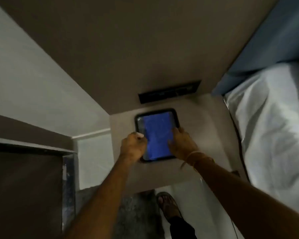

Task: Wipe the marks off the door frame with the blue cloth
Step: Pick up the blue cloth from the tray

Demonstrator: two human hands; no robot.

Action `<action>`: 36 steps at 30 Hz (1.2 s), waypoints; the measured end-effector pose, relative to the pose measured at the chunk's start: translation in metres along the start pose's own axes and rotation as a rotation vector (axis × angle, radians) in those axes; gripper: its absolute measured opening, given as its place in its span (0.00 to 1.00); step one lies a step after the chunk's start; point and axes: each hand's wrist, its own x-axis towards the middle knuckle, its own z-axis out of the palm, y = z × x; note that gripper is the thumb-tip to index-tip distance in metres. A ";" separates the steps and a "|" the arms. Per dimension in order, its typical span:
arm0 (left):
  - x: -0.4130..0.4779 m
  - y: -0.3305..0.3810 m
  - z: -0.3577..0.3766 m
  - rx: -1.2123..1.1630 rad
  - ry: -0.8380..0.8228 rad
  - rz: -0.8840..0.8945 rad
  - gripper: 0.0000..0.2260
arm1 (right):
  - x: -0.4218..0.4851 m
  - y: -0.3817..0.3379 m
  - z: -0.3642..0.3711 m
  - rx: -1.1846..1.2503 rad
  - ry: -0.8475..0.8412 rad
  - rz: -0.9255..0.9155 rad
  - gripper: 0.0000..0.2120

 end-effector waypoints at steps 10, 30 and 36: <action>0.110 -0.050 0.094 0.064 0.094 -0.076 0.19 | 0.081 0.065 0.075 0.117 -0.071 0.066 0.21; 0.145 -0.032 0.125 -0.150 0.059 -0.076 0.15 | 0.097 0.083 0.096 0.259 0.072 0.075 0.21; 0.133 -0.021 0.112 -0.084 0.092 0.115 0.16 | 0.098 0.075 0.086 0.601 0.044 0.169 0.17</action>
